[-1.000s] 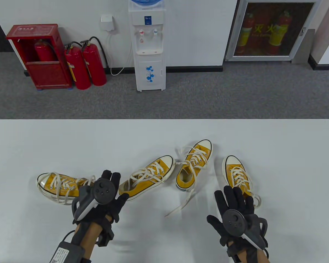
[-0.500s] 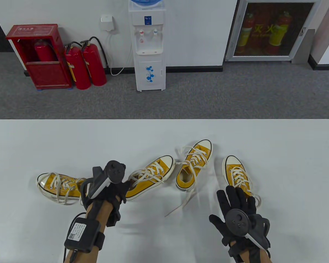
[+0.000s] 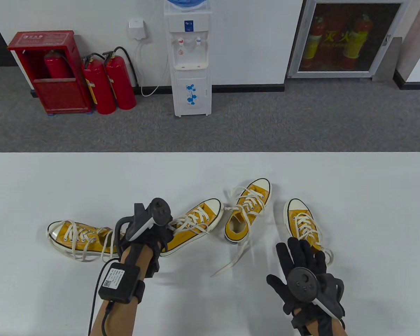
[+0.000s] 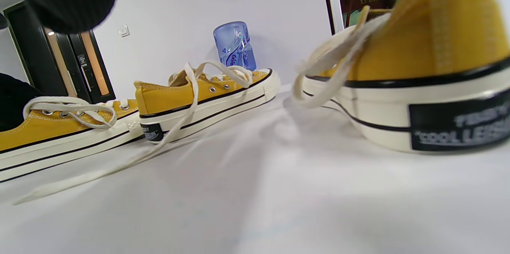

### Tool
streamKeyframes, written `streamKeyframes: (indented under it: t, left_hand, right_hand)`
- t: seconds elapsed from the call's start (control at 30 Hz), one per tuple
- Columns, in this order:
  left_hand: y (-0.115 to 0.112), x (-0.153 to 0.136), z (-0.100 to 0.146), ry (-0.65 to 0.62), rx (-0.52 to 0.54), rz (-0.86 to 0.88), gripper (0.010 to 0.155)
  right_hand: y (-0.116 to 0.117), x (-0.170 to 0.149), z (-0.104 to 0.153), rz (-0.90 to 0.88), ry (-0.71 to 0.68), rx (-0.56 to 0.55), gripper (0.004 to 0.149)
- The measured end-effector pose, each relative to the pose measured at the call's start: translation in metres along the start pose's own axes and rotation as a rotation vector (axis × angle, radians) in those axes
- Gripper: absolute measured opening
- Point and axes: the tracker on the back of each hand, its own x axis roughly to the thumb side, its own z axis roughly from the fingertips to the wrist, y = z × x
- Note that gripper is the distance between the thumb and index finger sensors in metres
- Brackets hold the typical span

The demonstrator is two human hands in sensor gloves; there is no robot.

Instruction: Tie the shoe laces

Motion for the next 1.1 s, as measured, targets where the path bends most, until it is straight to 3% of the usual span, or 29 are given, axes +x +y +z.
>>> streamKeyframes:
  t: [0.4, 0.63, 0.9, 1.1]
  left_hand:
    - [-0.001, 0.005, -0.002, 0.01, 0.087, -0.068, 0.042]
    - [0.0, 0.007, -0.002, 0.007, 0.06, -0.065, 0.04]
    - [0.011, 0.009, 0.016, -0.031, 0.084, -0.056, 0.04]
    - [0.02, 0.008, 0.044, -0.047, 0.143, -0.013, 0.041]
  right_hand:
    - [0.001, 0.0, 0.0, -0.001, -0.001, 0.009, 0.086]
    - [0.001, 0.0, 0.0, -0.004, 0.004, 0.01, 0.086]
    - [0.002, -0.001, -0.001, -0.008, 0.011, 0.02, 0.086]
    - [0.0, -0.003, -0.001, -0.019, 0.021, 0.016, 0.086]
